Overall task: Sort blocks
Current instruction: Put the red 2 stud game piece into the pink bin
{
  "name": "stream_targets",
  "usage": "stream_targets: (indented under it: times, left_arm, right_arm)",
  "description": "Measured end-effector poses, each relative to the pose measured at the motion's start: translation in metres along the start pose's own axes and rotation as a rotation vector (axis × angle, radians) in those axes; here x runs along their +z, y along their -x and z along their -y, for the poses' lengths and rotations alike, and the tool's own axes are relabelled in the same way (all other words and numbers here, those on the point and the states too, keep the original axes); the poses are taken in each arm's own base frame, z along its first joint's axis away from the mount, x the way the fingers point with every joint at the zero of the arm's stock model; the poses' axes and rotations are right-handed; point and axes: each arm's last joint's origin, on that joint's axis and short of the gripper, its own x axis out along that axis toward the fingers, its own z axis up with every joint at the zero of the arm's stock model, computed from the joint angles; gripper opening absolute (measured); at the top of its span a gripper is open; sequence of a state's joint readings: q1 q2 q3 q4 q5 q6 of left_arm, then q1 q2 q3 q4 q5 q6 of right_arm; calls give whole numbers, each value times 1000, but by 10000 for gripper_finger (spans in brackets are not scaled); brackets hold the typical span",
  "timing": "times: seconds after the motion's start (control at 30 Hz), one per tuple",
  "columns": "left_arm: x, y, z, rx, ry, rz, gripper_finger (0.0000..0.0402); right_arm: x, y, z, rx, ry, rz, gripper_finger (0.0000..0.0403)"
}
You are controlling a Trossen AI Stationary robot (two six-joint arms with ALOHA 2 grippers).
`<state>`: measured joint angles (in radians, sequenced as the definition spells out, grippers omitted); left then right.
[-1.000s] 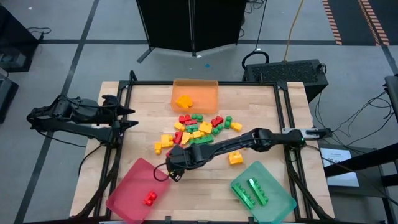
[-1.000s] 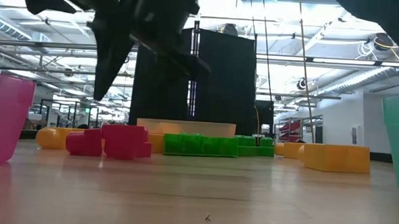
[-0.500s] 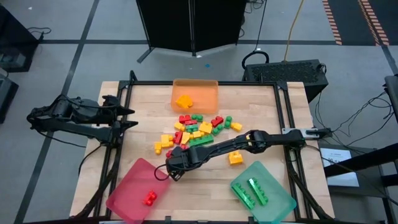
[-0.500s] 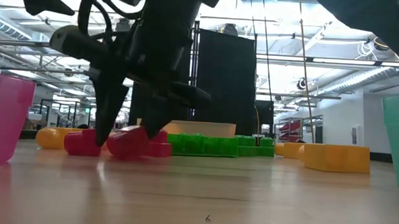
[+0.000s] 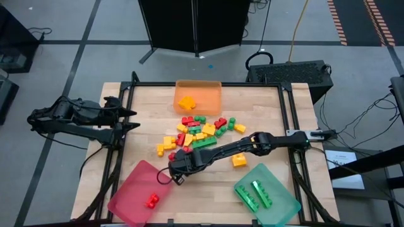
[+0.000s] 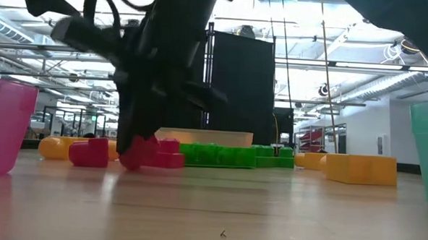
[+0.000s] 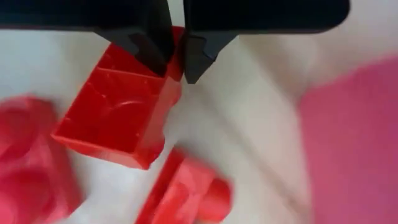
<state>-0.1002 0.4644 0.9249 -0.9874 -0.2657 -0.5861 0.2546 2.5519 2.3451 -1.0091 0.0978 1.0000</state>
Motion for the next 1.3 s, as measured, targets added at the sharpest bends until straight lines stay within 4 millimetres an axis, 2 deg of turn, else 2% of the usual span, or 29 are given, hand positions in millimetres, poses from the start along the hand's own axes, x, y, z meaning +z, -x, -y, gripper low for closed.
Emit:
stream_targets:
  times: [0.1,0.23,0.4,0.5,0.67,0.73,0.83,0.93,1.0,1.13,1.3]
  left_arm:
    - [0,0,0,0,0,0,345]
    - [0,0,0,0,0,0,345]
    - [0,0,0,0,0,0,345]
    - [0,0,0,0,0,0,345]
    - [0,0,0,1,0,0,345]
    - [0,0,0,0,3,1,345]
    - [0,0,0,1,9,1,345]
    - [0,0,0,2,10,2,345]
    - [0,0,0,5,9,4,345]
    - [0,0,0,5,10,5,345]
    - [0,0,0,6,11,5,345]
  right_arm:
    - [0,26,-7,45,21,31,6]
    - [6,65,-18,146,75,159,5]
    - [10,86,-53,466,345,342,5]
    - [12,89,-63,574,382,413,4]
    - [19,57,-59,551,440,406,4]
    - [21,46,-62,625,449,396,4]
    - [18,30,-65,677,443,367,5]
    - [11,13,-62,629,465,327,7]
    - [9,11,-62,616,491,317,15]
    - [8,17,-65,681,549,296,54]
    - [9,17,-66,693,564,315,139]
